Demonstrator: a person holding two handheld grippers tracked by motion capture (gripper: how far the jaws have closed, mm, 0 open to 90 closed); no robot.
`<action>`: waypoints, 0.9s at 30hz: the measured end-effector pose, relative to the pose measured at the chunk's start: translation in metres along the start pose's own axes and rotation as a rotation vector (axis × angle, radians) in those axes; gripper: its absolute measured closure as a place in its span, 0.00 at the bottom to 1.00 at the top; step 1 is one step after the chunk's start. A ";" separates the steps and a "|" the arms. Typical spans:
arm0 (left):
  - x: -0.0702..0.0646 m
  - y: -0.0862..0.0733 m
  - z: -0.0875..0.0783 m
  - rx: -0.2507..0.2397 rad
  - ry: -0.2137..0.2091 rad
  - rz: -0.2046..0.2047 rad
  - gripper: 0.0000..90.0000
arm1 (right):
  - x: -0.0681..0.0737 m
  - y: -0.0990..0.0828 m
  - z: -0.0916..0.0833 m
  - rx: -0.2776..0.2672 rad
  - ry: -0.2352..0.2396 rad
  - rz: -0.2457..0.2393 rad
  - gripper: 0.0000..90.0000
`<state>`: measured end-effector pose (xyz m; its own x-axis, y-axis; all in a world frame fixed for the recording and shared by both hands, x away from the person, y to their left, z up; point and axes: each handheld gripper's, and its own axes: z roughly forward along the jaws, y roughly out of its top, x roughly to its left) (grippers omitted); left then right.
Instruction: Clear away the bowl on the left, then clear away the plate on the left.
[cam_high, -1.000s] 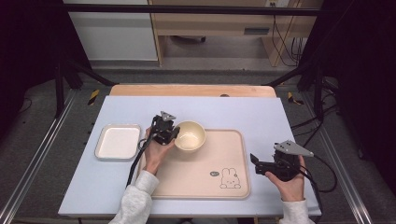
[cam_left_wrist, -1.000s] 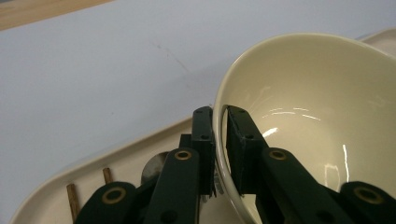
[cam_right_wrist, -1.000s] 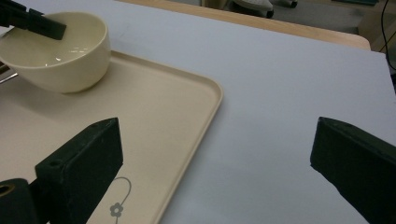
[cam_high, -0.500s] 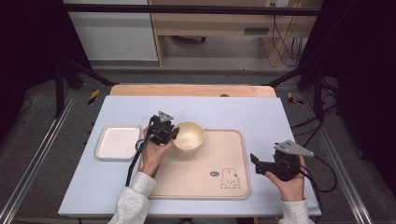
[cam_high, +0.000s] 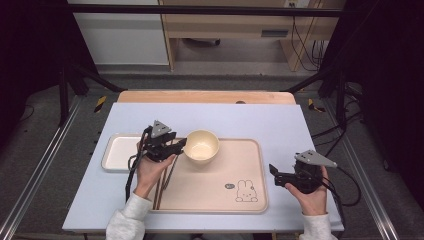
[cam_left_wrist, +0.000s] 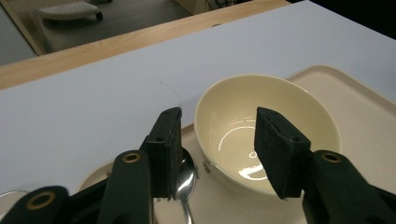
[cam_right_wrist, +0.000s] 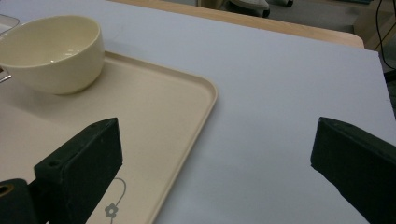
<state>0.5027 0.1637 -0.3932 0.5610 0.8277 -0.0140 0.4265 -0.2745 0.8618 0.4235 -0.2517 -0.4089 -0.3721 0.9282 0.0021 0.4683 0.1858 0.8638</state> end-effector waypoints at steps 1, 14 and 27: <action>0.000 0.000 0.000 0.000 0.000 0.000 0.54 | 0.000 0.000 0.000 0.002 0.001 0.007 0.03; 0.018 -0.009 -0.040 -0.026 0.034 0.041 0.41 | 0.000 0.000 0.000 0.000 -0.001 0.001 0.03; 0.057 -0.026 -0.062 -0.027 0.103 0.010 0.36 | 0.000 0.000 0.000 -0.001 -0.004 -0.004 0.03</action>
<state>0.4797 0.2484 -0.3850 0.4891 0.8710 0.0455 0.4007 -0.2708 0.8753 0.4237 -0.2519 -0.4094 -0.3708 0.9287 -0.0032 0.4657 0.1889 0.8645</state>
